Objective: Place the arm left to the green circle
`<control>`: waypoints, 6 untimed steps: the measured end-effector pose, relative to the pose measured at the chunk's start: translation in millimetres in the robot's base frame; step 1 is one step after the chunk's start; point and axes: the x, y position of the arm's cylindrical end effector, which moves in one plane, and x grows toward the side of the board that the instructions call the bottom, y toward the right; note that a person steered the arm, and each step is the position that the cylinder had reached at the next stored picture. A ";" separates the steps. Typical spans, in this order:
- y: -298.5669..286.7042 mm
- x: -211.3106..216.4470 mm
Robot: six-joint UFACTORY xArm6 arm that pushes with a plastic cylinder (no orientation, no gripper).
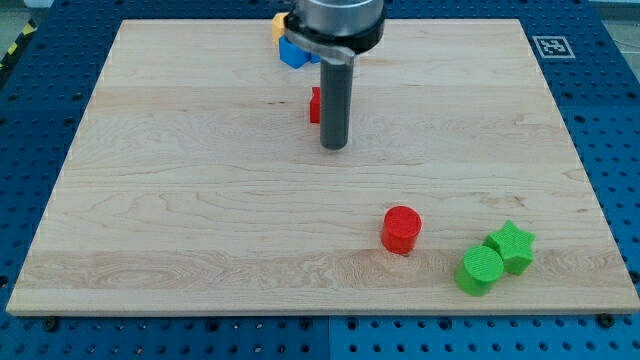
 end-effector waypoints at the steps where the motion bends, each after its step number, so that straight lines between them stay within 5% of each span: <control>1: -16.6 -13.6; 6: 32.4 -44.0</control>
